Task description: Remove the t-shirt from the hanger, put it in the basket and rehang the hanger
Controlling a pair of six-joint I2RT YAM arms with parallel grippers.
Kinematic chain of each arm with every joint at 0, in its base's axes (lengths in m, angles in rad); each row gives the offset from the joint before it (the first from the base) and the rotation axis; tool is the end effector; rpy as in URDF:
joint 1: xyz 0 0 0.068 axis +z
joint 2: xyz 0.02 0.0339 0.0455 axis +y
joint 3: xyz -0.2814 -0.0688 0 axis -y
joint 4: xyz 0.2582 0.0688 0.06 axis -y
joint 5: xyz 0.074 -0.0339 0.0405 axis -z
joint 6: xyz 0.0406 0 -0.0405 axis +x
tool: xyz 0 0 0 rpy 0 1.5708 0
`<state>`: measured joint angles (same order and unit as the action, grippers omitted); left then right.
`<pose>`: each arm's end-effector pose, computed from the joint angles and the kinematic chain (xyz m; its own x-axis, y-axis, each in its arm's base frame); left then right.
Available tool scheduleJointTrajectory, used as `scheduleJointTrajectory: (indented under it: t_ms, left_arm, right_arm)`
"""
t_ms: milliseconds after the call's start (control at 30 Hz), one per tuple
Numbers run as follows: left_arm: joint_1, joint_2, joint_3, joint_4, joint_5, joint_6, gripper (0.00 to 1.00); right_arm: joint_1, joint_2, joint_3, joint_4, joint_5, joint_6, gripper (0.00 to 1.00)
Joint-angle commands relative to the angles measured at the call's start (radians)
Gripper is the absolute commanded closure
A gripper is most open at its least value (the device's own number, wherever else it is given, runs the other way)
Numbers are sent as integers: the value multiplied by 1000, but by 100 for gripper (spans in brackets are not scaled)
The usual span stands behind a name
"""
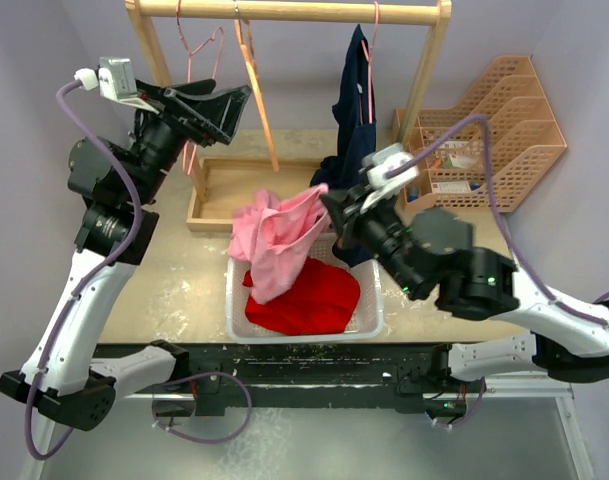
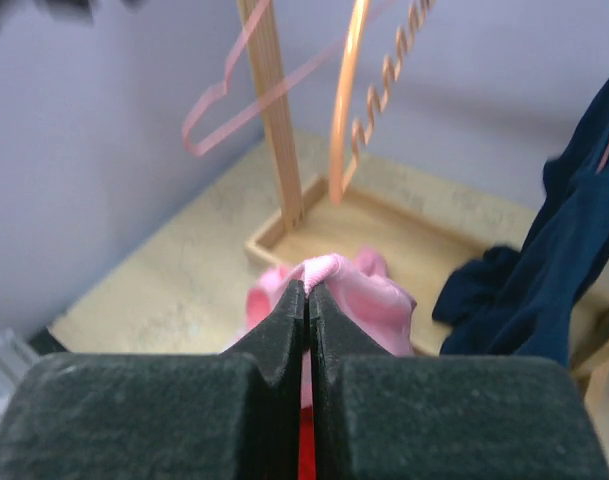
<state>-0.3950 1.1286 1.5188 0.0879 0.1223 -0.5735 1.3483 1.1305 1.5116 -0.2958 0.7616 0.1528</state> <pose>0.1984 -0.0881 0.5741 0.0952 -0.6232 -0.7763 0.6352 0.6385 -0.4346 0.0760 0.2088 0.5286 -0.0658 0.2085 -0.9758 -0.5506 0.8080 0.2098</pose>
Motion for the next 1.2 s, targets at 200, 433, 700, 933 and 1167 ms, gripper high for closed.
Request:
scheduleJointTrajectory:
  t_ms: [200,433,700,933,1167]
  left_arm:
    - [2,-123,38,-150,119,74,1]
    - [2,-177,29,-183,100,98,1]
    - [2,-191,39,-231,89,127,1]
    - [2,-197,14,-242,79,132,1]
    - [2,-215,-29,-256,51,132,1]
  right_arm:
    - [5,155,603,61,-64,-289,100]
    - [5,292,923,34,-175,-388,100]
    - [5,247,884,180,-262,-409,100]
    - [5,226,803,199,-264,-384,100]
    - [5,256,724,164,-364,-270,100]
